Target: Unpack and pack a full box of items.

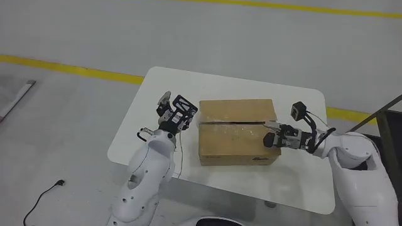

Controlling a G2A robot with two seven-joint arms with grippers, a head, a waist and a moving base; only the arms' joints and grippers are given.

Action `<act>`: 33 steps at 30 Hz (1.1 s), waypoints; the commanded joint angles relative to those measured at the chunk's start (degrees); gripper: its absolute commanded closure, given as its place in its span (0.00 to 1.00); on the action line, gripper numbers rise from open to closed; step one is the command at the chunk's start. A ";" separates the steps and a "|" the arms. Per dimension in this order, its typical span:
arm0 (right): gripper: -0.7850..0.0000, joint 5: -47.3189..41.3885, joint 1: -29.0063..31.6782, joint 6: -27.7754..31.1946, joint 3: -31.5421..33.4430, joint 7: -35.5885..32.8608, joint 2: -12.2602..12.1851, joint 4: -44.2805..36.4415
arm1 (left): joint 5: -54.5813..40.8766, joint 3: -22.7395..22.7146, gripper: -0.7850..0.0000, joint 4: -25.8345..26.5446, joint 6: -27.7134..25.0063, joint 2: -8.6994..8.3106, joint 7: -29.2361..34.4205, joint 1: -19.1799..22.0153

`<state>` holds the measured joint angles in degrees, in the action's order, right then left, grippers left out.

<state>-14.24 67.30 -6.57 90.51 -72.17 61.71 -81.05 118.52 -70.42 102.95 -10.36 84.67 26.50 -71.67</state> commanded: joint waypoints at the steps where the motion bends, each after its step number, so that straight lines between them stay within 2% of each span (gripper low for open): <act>1: 0.13 0.54 -0.33 -0.89 -0.37 -0.03 -0.18 1.11 | 0.43 -0.65 0.00 1.01 -0.37 -0.21 0.23 -1.45; 2: 0.14 0.94 -0.45 -1.10 -0.44 0.03 -0.26 1.36 | 0.48 -0.77 0.00 1.28 -0.42 -0.26 0.21 -1.79; 6: 0.32 5.74 -0.92 -2.21 -1.57 2.22 -0.69 2.47 | 1.16 -1.14 0.00 2.06 -0.75 -0.48 0.39 -3.20; 14: 0.37 10.06 -1.33 -3.09 -5.33 7.26 -0.73 2.37 | 1.39 -0.58 0.00 1.94 -1.48 -0.60 0.63 -3.32; 18: 0.36 9.28 -1.51 -3.12 -6.33 8.54 -0.66 2.19 | 1.46 -0.18 0.00 1.54 -1.49 -0.60 0.68 -2.94; 21: 0.38 9.34 -1.77 -2.88 -7.44 9.15 -0.62 2.00 | 1.50 0.14 0.00 1.06 -1.44 -0.60 0.61 -2.71; 24: 0.54 8.81 -2.17 -2.55 -8.75 9.68 -0.47 2.03 | 1.55 0.33 0.00 0.83 -1.43 -0.61 0.57 -2.55; 28: 0.65 9.26 -2.92 -2.08 -10.43 10.66 -0.35 2.19 | 1.70 0.33 0.00 0.64 -1.32 -0.67 0.62 -2.49; 30: 0.78 9.29 -3.24 -2.00 -11.08 11.19 -0.29 2.46 | 1.76 0.30 0.00 0.58 -1.10 -0.70 0.53 -2.55; 31: 0.94 9.27 -3.41 -1.91 -11.35 11.45 -0.27 2.57 | 1.80 0.27 0.00 0.55 -0.96 -0.71 0.52 -2.58; 32: 1.00 9.36 -3.56 -1.83 -11.59 11.82 -0.25 2.71 | 1.81 0.27 0.00 0.54 -0.91 -0.72 0.48 -2.62; 33: 1.00 9.30 -3.70 -1.69 -11.80 12.23 -0.22 2.84 | 1.84 0.26 0.00 0.53 -0.78 -0.73 0.50 -2.64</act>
<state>-4.90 63.72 -8.37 78.87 -60.26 61.46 -78.31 120.34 -70.16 103.48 -11.23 83.95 27.00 -74.28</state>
